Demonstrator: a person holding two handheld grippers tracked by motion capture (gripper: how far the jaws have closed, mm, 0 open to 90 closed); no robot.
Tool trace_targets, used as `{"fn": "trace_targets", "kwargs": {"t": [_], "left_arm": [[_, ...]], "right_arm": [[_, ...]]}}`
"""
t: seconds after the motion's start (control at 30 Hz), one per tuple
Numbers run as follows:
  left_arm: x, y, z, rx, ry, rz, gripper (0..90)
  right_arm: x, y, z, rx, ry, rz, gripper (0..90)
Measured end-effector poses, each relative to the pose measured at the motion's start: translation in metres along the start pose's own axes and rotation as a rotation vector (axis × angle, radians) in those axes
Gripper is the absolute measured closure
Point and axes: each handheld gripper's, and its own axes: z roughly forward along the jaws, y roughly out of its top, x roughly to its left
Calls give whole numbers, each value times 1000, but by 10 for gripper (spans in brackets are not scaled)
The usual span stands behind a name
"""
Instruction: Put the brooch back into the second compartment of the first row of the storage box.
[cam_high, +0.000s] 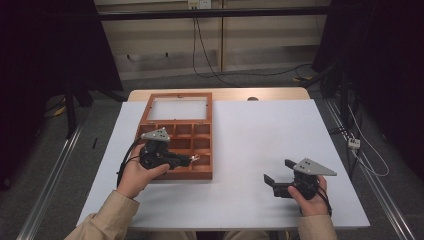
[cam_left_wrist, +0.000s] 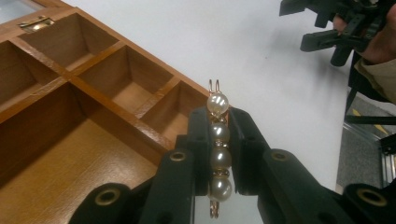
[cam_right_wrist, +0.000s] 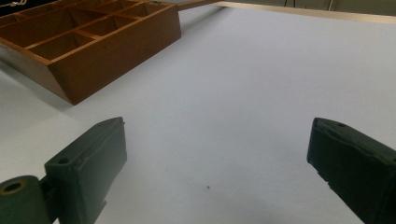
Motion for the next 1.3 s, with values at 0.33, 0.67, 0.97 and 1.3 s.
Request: {"fn": "trace_targets", "kwargs": {"t": [0.33, 0.67, 0.97, 1.3], "left_arm": [[10, 0, -3, -13, 14, -27, 800], [22, 4, -10, -31, 52, -45, 800], [32, 6, -15, -36, 80, -56, 800], [43, 5, -20, -39, 105, -74, 800]], "right_arm": [[0, 0, 0, 0, 3, -1, 45], [0, 0, 0, -1, 3, -2, 45], [0, 1, -1, -2, 4, 0, 45], [1, 1, 0, 2, 6, -1, 45]]}}
